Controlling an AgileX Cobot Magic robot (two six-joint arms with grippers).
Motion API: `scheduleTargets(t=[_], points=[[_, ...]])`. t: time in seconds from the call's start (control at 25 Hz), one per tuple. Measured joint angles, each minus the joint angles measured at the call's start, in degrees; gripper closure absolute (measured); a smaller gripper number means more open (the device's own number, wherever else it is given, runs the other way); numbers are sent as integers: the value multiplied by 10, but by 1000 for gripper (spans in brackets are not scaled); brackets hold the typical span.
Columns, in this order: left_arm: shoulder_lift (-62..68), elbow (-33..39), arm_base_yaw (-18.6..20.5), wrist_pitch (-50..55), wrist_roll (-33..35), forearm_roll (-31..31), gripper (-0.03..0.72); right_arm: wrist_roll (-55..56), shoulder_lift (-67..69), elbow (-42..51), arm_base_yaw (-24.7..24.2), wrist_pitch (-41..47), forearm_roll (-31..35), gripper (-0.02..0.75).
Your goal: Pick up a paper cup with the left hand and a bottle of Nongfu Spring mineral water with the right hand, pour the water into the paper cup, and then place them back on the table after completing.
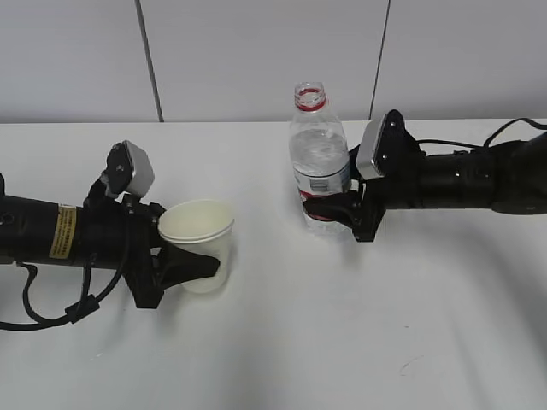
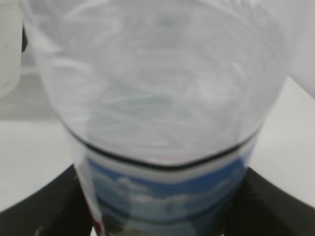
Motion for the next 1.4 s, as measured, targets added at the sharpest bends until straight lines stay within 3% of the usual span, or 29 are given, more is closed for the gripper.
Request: scheduleTargets(t=[0.48, 0.96, 1.4], points=[[0, -13, -26, 1, 0, -17, 317, 94, 2, -121, 32, 69, -183, 256], [0, -36, -29, 24, -17, -22, 319, 98, 5, -176, 48, 97, -233, 256], [0, -64, -72, 85, -47, 15, 320, 96, 6, -197, 54, 136, -286, 257]])
